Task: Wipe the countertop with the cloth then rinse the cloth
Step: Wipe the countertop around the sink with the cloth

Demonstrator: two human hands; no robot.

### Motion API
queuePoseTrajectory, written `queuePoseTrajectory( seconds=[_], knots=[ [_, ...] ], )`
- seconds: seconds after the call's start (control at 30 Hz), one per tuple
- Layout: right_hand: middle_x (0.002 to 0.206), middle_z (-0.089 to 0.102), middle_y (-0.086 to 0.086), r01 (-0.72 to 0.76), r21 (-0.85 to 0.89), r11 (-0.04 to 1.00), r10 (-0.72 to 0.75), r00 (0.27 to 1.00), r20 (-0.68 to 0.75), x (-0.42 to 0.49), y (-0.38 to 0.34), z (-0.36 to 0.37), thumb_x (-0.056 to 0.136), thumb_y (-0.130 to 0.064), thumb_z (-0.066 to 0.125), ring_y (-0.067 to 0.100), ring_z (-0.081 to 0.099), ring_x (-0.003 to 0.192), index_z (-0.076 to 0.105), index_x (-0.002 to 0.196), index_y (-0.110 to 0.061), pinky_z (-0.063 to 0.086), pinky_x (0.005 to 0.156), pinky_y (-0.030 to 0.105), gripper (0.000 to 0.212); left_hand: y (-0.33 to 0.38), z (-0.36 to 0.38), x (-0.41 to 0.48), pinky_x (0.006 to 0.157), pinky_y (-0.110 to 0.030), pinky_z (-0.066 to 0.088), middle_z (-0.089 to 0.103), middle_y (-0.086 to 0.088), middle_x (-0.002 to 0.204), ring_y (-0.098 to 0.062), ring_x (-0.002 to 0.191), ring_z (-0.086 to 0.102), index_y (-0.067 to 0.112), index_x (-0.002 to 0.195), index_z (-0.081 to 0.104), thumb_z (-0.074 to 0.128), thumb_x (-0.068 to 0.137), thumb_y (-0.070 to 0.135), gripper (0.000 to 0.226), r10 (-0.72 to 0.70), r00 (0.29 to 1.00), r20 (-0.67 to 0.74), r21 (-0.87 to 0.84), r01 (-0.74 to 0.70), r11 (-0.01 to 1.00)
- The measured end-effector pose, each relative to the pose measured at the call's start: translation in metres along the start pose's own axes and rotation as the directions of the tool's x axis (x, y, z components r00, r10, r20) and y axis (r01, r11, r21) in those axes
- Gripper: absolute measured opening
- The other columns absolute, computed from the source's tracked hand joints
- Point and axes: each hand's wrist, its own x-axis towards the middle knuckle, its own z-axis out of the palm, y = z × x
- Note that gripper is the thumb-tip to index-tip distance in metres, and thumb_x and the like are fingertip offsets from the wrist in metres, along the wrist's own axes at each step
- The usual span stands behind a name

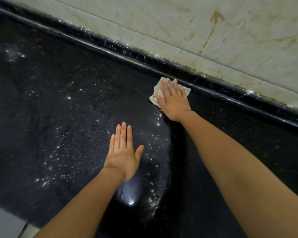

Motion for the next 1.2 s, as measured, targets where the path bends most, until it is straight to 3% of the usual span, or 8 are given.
queuePoseTrajectory(
  seconds=[0.17,0.33,0.5,0.67,0.73,0.87,1.1,1.2],
  knots=[
    [0.163,-0.007,-0.004,0.055,-0.024,0.998,-0.055,0.998,-0.010,-0.027,0.038,-0.007,0.100,-0.056,0.019,0.015,-0.014,0.148,0.001,0.155,-0.027,-0.008,0.119,0.035,0.065,-0.001,-0.004,0.000,0.110,-0.034,-0.023,-0.049,-0.003,0.140,-0.017,0.130,-0.044,0.010,0.135,-0.038,0.005,0.098,0.050,0.069,0.006,0.999,0.046,-0.009,-0.005,1.000],
    [0.163,0.000,-0.001,-0.217,0.002,0.976,0.217,0.973,-0.083,-0.077,0.093,-0.007,0.099,-0.056,0.022,0.018,-0.009,0.149,0.008,0.155,-0.026,-0.005,0.120,0.036,0.065,-0.001,-0.004,-0.001,0.109,-0.034,-0.023,-0.049,-0.004,0.139,-0.018,0.130,-0.044,0.009,0.135,-0.038,0.004,0.097,0.050,0.069,0.005,0.999,0.052,0.000,-0.005,1.000],
    [0.163,-0.001,0.003,-0.523,0.131,0.842,0.538,0.827,-0.163,-0.097,0.094,0.004,0.100,-0.053,0.019,0.020,-0.009,0.149,0.006,0.155,-0.022,-0.007,0.120,0.038,0.065,0.000,-0.003,-0.001,0.110,-0.035,-0.023,-0.049,-0.005,0.140,-0.019,0.131,-0.043,0.008,0.137,-0.036,0.004,0.097,0.050,0.070,0.014,0.999,0.046,-0.011,-0.013,1.000],
    [0.162,-0.009,0.009,-0.674,0.258,0.692,0.716,0.684,-0.136,-0.070,0.062,0.011,0.103,-0.044,0.016,0.028,-0.016,0.147,-0.003,0.155,-0.013,-0.011,0.118,0.043,0.064,-0.001,0.000,0.000,0.112,-0.036,-0.020,-0.047,-0.007,0.141,-0.021,0.132,-0.042,0.007,0.137,-0.035,0.003,0.097,0.049,0.070,0.021,1.000,0.013,-0.011,-0.021,1.000],
    [0.162,-0.011,0.010,-0.657,0.254,0.710,0.696,0.709,-0.112,-0.055,0.045,0.010,0.103,-0.043,0.015,0.030,-0.018,0.147,-0.006,0.154,-0.011,-0.011,0.117,0.045,0.064,-0.001,0.002,0.001,0.113,-0.037,-0.020,-0.046,-0.007,0.142,-0.021,0.132,-0.041,0.007,0.138,-0.034,0.003,0.097,0.049,0.070,0.021,1.000,-0.001,-0.015,-0.021,1.000],
    [0.161,-0.015,0.010,-0.509,0.206,0.836,0.533,0.842,-0.082,-0.016,0.000,0.009,0.103,-0.042,0.012,0.029,-0.021,0.146,-0.010,0.153,-0.012,-0.014,0.117,0.043,0.063,-0.001,0.004,0.001,0.112,-0.036,-0.021,-0.046,-0.007,0.142,-0.021,0.133,-0.041,0.007,0.138,-0.034,-0.002,0.093,0.051,0.071,0.016,1.000,-0.025,-0.017,-0.016,1.000],
    [0.160,-0.020,0.008,-0.280,0.123,0.952,0.281,0.960,0.004,0.040,-0.070,0.008,0.103,-0.042,0.014,0.028,-0.023,0.145,-0.014,0.152,-0.012,-0.015,0.117,0.043,0.065,-0.003,0.011,0.003,0.108,-0.034,-0.024,-0.052,-0.004,0.137,-0.020,0.131,-0.044,0.010,0.131,-0.041,-0.034,0.066,0.062,0.083,0.004,0.997,-0.076,-0.027,-0.007,1.000],
    [0.161,-0.018,0.006,-0.076,0.043,0.996,0.074,0.997,0.034,0.048,-0.064,0.001,0.103,-0.046,0.014,0.027,-0.022,0.146,-0.012,0.153,-0.016,-0.015,0.117,0.042,0.064,-0.004,0.011,0.004,0.110,-0.034,-0.022,-0.048,-0.004,0.141,-0.019,0.132,-0.043,0.011,0.134,-0.038,-0.025,0.071,0.060,0.081,-0.001,0.997,-0.083,-0.039,-0.002,0.999]
  ],
)
